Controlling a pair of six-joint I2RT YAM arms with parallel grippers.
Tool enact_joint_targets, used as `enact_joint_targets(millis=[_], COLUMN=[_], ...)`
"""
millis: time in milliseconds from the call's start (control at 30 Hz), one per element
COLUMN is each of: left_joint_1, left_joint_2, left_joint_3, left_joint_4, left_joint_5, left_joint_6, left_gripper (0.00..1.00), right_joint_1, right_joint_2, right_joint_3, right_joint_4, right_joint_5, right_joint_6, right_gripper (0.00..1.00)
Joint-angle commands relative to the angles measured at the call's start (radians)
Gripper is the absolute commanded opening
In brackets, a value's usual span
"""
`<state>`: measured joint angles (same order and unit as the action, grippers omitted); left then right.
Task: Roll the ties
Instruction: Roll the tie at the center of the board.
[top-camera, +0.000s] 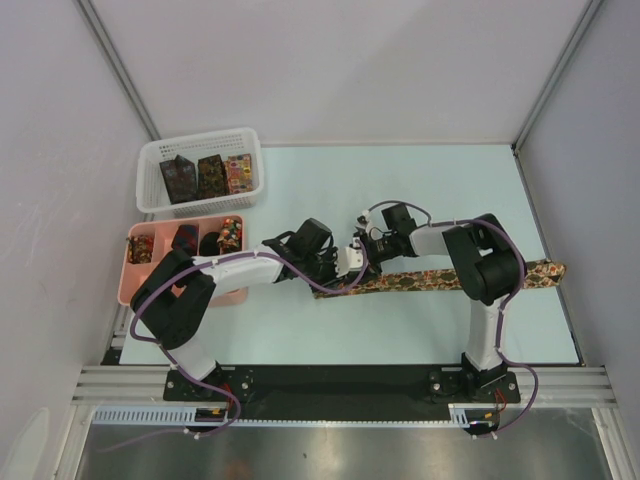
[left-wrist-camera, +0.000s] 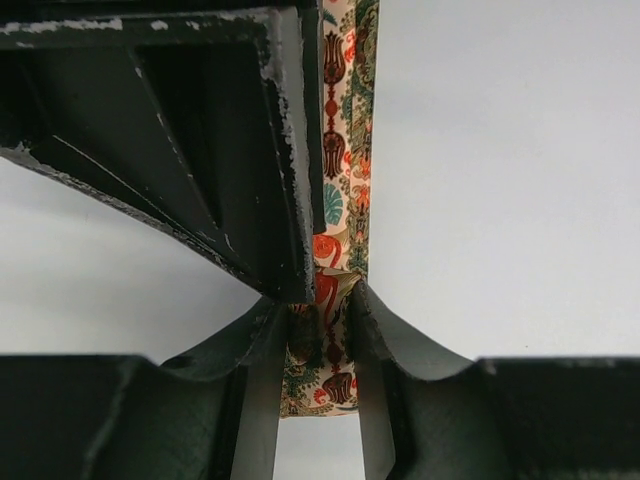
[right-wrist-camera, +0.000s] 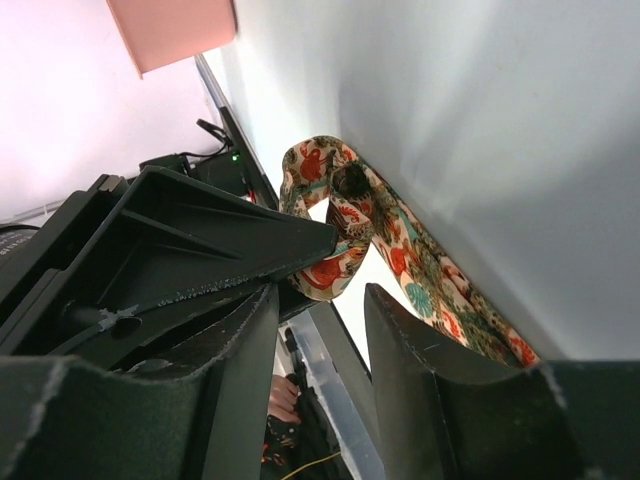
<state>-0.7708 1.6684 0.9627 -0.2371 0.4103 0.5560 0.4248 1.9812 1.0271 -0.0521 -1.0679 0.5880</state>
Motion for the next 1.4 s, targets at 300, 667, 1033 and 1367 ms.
enact_joint_targets(millis=[300,667,1033,1367], left_joint_1=[0.008,0.013,0.080,0.100], left_joint_2=[-0.056,-0.053,-0.130,-0.119], left_joint_3=[-0.005,-0.004,-0.025,-0.085], left_joint_4=[0.078,0.096,0.013,-0.048], left_joint_5=[0.045,0.056,0.068,0.055], left_joint_6=[-0.047,-0.082,-0.042,0.061], left_gripper=[0.35,0.35,0.65,0.78], right_joint_1=[-0.003,0.023,-0.020,-0.041], right_joint_2=[-0.030,0.002,0.013,0.024], right_joint_3=[-0.133,-0.147,-0.105,-0.093], right_joint_4=[0.395,0.518,0.224,0.110], right_joint_5=[-0.044,-0.044,-0.027,0.031], right_joint_6=[0.240,0.338,0.102,-0.034], right_gripper=[0.46,0.45,0.00,0.00])
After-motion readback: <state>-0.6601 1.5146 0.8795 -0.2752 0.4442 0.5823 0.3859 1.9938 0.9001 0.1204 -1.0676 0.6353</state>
